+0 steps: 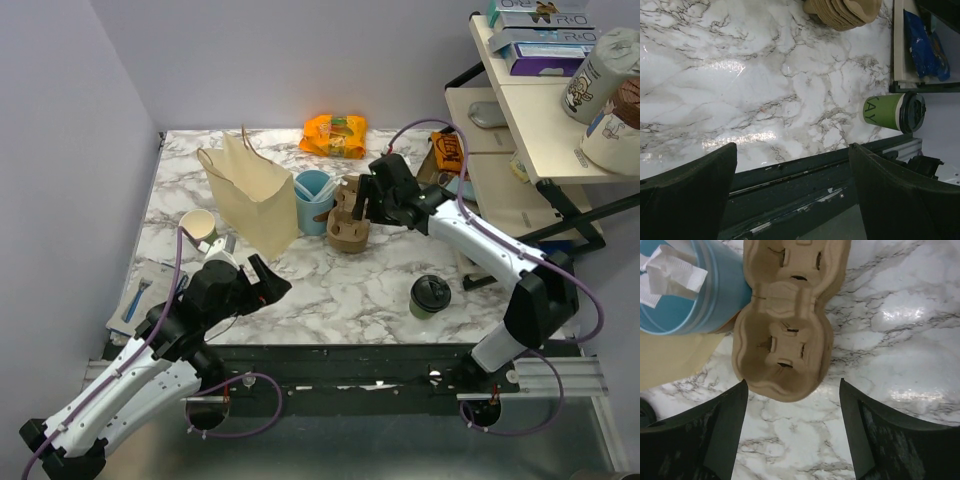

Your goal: Pack the takeout coffee

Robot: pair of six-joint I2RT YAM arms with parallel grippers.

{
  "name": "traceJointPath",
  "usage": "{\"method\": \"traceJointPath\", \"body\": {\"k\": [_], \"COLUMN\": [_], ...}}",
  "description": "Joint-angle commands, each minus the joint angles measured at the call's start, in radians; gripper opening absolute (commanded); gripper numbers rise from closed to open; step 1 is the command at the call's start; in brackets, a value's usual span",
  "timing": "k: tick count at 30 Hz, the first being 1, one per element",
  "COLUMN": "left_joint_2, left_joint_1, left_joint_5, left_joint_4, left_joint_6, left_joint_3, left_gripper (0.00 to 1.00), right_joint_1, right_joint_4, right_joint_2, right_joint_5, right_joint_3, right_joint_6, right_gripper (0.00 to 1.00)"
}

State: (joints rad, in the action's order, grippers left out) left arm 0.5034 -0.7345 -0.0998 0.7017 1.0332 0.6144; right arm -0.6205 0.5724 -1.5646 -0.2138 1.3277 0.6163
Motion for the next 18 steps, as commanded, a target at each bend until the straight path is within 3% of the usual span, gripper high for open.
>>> {"method": "traceJointPath", "body": {"k": [1, 3, 11, 18], "left_joint_2": [0.006, 0.012, 0.044, 0.047], "left_joint_1": [0.001, 0.001, 0.001, 0.0], "left_joint_5": [-0.018, -0.014, 0.011, 0.003], "left_joint_4": [0.01, -0.001, -0.018, -0.027], "left_joint_6": [0.004, 0.002, -0.007, 0.001], "left_joint_3": [-0.011, -0.013, -0.008, -0.01], "left_gripper": [0.99, 0.99, 0.99, 0.99], "right_joint_1": [0.027, 0.031, 0.053, 0.059], "right_joint_4": [-0.029, -0.023, -0.014, -0.002], "right_joint_2": [-0.098, -0.124, -0.215, -0.252], "right_joint_5": [0.04, 0.031, 0.024, 0.028], "right_joint_3": [0.086, 0.113, 0.159, 0.163], "right_joint_6": [0.005, 0.005, -0.013, -0.007], "right_gripper": [0.73, 0.67, 0.61, 0.6]}}
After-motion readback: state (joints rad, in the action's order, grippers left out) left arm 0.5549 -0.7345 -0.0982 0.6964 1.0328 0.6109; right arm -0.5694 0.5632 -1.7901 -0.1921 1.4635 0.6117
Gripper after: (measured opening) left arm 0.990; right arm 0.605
